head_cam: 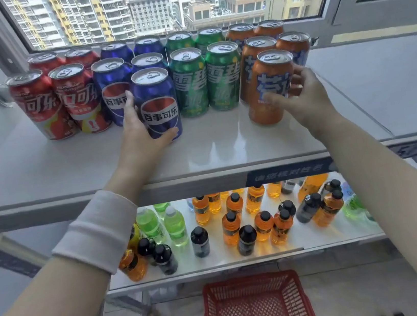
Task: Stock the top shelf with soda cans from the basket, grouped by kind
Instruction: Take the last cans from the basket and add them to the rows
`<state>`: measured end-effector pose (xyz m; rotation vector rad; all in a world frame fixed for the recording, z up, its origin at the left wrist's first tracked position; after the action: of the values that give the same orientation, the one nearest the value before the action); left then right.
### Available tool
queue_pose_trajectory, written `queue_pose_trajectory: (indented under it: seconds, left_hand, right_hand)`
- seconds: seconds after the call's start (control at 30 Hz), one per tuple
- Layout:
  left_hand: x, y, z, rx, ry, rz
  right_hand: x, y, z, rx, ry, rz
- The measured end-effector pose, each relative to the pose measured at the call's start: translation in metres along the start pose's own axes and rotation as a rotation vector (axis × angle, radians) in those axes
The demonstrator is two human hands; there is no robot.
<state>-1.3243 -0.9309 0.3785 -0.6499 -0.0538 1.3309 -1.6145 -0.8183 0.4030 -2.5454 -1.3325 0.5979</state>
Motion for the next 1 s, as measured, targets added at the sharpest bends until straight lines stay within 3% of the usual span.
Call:
queue_pose_trajectory:
  seconds: [0.43, 0.63, 0.83, 1.0]
  left_hand:
    - [0.064, -0.023, 0.020, -0.118, 0.093, 0.163]
    - [0.128, -0.025, 0.043, -0.160, 0.161, 0.250]
    - [0.210, 0.005, 0.055, -0.180, 0.090, 0.227]
    - [0.278, 0.044, 0.047, -0.193, 0.002, 0.094]
  right_hand:
    - [0.070, -0.011, 0.018, 0.055, 0.097, 0.119]
    - [0.122, -0.018, 0.008, 0.080, -0.016, 0.084]
    - [0.192, -0.026, 0.016, 0.082, -0.132, -0.031]
    - [0.264, -0.024, 0.062, 0.150, -0.056, -0.155]
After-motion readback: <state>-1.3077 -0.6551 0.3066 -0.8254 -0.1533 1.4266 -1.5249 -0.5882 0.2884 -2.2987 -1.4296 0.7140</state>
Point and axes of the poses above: each hand's wrist, its own x-axis away from the middle knuckle, its own y-axis out of the palm, z = x × y, the point moved 10 cm from there along -x, towards the middle knuckle, and after that the axes turned 2 degrees about -z, right-handed, at the moved point
